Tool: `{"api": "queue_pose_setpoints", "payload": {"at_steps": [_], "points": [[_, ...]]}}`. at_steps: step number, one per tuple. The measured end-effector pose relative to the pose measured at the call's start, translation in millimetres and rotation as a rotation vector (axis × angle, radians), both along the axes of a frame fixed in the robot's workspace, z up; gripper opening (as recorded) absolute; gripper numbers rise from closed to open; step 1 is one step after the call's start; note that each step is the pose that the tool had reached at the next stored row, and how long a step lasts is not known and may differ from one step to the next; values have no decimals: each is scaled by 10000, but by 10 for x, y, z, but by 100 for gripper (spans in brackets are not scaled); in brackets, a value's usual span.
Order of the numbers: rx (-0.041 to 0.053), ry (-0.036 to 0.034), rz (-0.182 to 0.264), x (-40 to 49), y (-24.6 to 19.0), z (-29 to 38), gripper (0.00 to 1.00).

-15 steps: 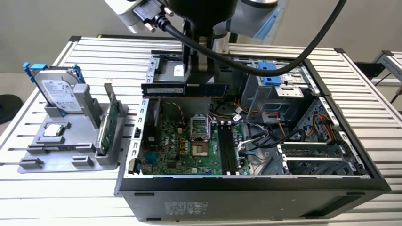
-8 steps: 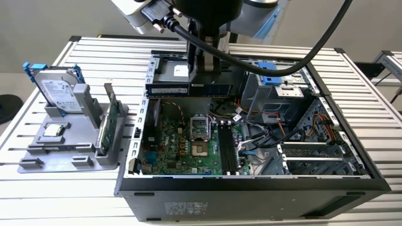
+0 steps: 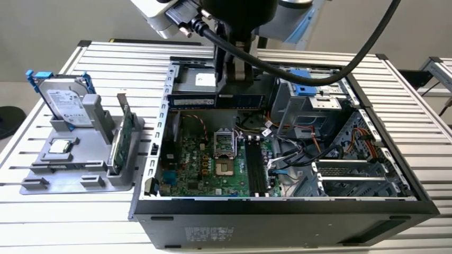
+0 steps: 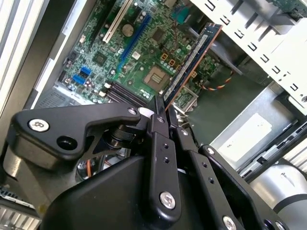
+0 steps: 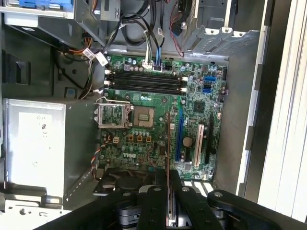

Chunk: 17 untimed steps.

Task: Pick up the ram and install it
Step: 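Pick up the ram and move it above insertion slot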

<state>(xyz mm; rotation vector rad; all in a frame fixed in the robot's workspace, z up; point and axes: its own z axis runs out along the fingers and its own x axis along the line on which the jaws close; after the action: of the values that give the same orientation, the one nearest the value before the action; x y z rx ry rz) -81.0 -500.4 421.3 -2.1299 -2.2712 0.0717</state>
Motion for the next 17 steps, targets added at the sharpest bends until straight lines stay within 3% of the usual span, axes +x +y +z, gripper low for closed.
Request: {"api": "queue_pose_setpoints", "payload": {"at_steps": [5, 10, 17], "points": [[1, -8, 7, 61, 0, -4, 0], [0, -82, 7, 136, 1, -11, 0], [0, -85, 6, 288, 1, -15, 0]]}}
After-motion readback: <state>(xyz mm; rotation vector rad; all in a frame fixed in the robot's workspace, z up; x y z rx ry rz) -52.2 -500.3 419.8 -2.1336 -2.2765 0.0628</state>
